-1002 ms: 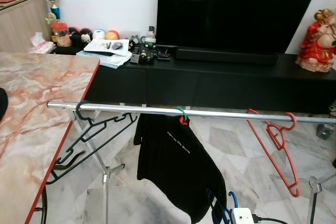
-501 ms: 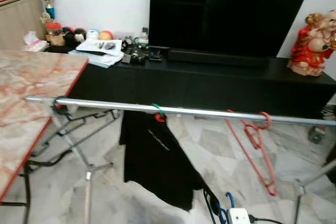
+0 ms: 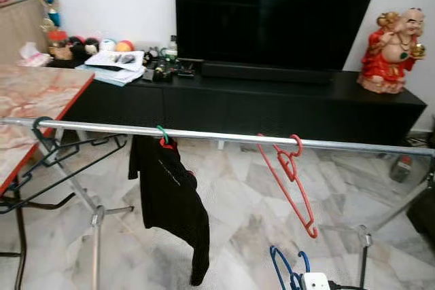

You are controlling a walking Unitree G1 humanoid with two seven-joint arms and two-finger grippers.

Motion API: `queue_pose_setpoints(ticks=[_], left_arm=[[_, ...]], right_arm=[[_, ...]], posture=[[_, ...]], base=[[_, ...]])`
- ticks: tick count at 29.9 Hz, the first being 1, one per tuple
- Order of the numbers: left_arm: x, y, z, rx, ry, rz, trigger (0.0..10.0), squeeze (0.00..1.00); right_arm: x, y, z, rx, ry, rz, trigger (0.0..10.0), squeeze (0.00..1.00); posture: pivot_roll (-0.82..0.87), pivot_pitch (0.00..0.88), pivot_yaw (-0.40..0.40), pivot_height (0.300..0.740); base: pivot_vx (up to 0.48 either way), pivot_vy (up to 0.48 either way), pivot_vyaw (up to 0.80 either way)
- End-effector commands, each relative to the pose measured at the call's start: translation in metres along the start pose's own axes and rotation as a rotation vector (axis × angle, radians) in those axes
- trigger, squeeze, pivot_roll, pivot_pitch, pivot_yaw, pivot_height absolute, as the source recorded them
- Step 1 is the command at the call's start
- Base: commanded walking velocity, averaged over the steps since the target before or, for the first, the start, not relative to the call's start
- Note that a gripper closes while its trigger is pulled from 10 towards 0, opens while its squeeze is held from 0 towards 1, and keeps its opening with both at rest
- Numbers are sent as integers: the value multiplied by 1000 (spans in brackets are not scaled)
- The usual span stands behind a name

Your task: Hang hanger

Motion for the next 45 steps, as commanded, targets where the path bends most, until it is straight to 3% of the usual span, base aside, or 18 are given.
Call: queue_pose_setpoints(ticks=[1,10,18,23,31,45], left_arm=[[-1,-2,0,-10,1,-11,10000,0],[-2,-4,1,-12,11,24,10000,0],[-1,-4,1,-15,3,43,10000,0],[0,-5,1,-17,0,48,10000,0],[12,-7,1,-29,-13,50,10000,0],[30,6,-2,-20,-36,44,10000,0]], right_arm=[[-3,9,-1,35,24,4,10000,0],[-6,13,-1,64,60,43,10000,0],[-2,14,-1,68,21,51,10000,0],[-2,14,-1,69,23,32,10000,0],[-2,12,-1,62,25,21,10000,0],[-1,10,-1,54,-3,1,10000,0]], posture=[[144,0,-83,740],[142,0,-87,740],[141,0,-93,740],[142,0,-94,740],[143,0,-93,740],[144,0,-93,740]], base=[[0,0,0],[0,0,0],[0,0,0],[0,0,800],[0,0,800],[0,0,0]])
Point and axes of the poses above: a point about 5 cm out from each wrist's last joint towards the gripper, its own z axis pointing back from the gripper into the wrist, its own y axis along the axis of the wrist's last joint, x = y × z, the point moved 1 cm from there along -z, pointing out of the wrist towards the gripper, and after that the axes turned 15 degrees about -z, right-handed, at the moved point
